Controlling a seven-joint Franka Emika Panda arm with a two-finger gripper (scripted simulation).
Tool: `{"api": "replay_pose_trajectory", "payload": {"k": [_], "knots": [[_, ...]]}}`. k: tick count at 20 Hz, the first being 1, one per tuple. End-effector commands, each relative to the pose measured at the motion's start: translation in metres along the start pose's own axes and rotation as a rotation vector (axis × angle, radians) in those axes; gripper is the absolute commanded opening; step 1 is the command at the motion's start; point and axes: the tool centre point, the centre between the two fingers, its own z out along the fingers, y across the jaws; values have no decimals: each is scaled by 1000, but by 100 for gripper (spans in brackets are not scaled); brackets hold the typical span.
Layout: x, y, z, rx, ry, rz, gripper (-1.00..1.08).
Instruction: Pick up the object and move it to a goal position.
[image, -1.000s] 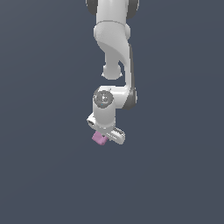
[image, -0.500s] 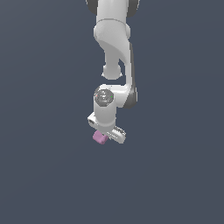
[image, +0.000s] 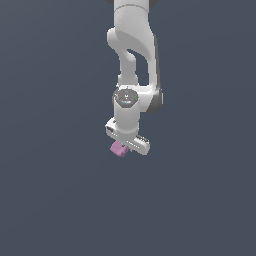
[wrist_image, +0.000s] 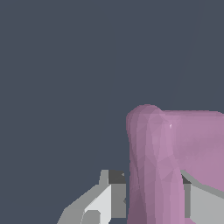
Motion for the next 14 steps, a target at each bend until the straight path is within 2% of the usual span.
{"api": "replay_pose_trajectory", "payload": {"k": [1,14], "knots": [[-14,-3,-14,0,0,0,-100],[-91,-21,-94,-5,-5,2,-100]]}}
